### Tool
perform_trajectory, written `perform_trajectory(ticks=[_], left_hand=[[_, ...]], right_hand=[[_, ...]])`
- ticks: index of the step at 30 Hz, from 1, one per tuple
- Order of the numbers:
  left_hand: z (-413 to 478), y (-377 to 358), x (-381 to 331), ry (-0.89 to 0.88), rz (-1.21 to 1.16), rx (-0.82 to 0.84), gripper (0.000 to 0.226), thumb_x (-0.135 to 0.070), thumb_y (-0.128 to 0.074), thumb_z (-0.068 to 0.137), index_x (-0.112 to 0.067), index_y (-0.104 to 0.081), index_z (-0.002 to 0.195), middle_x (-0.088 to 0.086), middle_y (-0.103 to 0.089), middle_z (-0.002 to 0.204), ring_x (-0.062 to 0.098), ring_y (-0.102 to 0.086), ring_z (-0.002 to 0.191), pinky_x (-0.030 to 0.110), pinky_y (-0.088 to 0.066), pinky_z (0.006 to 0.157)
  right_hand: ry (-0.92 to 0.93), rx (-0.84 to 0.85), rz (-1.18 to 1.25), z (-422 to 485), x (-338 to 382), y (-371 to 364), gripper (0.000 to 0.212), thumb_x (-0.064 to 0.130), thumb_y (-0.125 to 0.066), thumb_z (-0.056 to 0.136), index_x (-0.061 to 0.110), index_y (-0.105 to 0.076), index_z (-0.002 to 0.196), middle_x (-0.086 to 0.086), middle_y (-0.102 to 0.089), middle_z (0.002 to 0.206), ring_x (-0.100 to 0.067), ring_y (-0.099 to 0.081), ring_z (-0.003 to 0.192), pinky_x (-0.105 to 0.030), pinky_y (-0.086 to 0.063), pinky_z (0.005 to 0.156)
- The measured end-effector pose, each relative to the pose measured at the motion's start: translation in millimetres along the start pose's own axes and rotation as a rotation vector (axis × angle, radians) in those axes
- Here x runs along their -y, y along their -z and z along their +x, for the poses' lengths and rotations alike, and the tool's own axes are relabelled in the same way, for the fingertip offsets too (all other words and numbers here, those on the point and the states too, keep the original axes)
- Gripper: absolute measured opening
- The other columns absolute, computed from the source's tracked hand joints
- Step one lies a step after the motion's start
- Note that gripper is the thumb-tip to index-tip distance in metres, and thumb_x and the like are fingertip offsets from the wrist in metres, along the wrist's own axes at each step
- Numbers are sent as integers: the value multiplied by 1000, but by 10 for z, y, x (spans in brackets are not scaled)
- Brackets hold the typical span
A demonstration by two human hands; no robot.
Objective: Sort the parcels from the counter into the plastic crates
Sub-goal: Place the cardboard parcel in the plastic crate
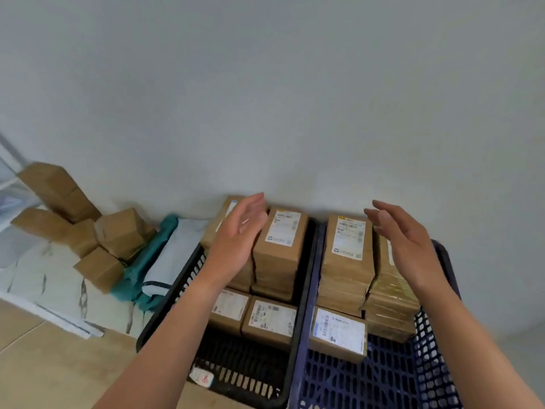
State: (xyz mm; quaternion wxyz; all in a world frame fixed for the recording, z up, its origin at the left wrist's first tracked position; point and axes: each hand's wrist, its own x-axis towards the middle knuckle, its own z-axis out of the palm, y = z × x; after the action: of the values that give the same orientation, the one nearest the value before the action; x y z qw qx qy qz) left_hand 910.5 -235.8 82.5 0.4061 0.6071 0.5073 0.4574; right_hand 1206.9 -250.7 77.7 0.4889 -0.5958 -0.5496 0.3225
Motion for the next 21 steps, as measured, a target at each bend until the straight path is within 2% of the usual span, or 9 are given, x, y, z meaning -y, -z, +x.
perform_trajectory(ticks=[3, 6, 8, 10, 13, 17, 19, 21], left_hand=[[-120, 541, 81, 7, -10, -84, 37, -37, -55, 108, -37, -56, 145, -21, -60, 144, -8, -51, 135, 19, -38, 114], [-266, 1120, 140, 1, 1, -169, 37, -32, -55, 108, -30, -56, 145, -15, -62, 144, -9, -54, 131, 7, -40, 106], [-379, 1540, 184, 14, 16, -219, 36, -31, -55, 109, -31, -57, 144, -17, -63, 141, -11, -54, 128, 6, -40, 103], [-491, 1998, 249, 22, 29, -271, 35, -32, -54, 109, -33, -57, 143, -18, -63, 139, -11, -55, 127, 8, -42, 102], [-672, 2705, 364, 41, 50, -352, 35, -31, -53, 109, -32, -57, 144, -18, -63, 137, -12, -56, 124, 3, -42, 96], [-943, 3583, 501, 61, 82, -432, 35, -32, -51, 110, -32, -56, 145, -21, -63, 135, -19, -55, 118, -1, -43, 87], [-1067, 3967, 575, 64, 90, -459, 36, -32, -52, 110, -31, -56, 145, -19, -64, 136, -17, -56, 118, 1, -42, 90], [-1169, 4302, 645, 65, 95, -481, 36, -32, -52, 110, -31, -56, 145, -18, -64, 136, -13, -57, 121, 9, -42, 97]], right_hand=[[28, 54, 9, 29, 272, -488, 31, 47, -48, 108, 40, -64, 134, 21, -72, 125, -5, -61, 128, -48, -44, 117], [61, 115, 17, 11, 567, -1065, 37, 53, -48, 104, 38, -64, 134, 21, -73, 125, -8, -61, 129, -49, -44, 116], [78, 162, 26, -30, 791, -1493, 37, 54, -48, 103, 39, -65, 133, 21, -73, 123, -7, -61, 128, -48, -44, 116], [94, 222, 32, -98, 1022, -1957, 33, 48, -47, 108, 37, -64, 134, 20, -73, 123, -3, -62, 127, -45, -44, 116], [122, 288, 50, -213, 1345, -2665, 32, 43, -47, 109, 33, -64, 135, 18, -74, 123, 1, -62, 125, -45, -45, 116], [165, 363, 87, -408, 1708, -3615, 30, 44, -50, 107, 35, -67, 131, 19, -74, 122, -2, -62, 126, -45, -44, 117], [189, 402, 111, -529, 1866, -4049, 29, 42, -51, 107, 34, -67, 130, 18, -74, 121, -2, -62, 126, -45, -44, 117], [213, 444, 124, -640, 2009, -4423, 26, 41, -52, 108, 36, -67, 129, 18, -74, 122, -2, -62, 126, -44, -45, 117]])
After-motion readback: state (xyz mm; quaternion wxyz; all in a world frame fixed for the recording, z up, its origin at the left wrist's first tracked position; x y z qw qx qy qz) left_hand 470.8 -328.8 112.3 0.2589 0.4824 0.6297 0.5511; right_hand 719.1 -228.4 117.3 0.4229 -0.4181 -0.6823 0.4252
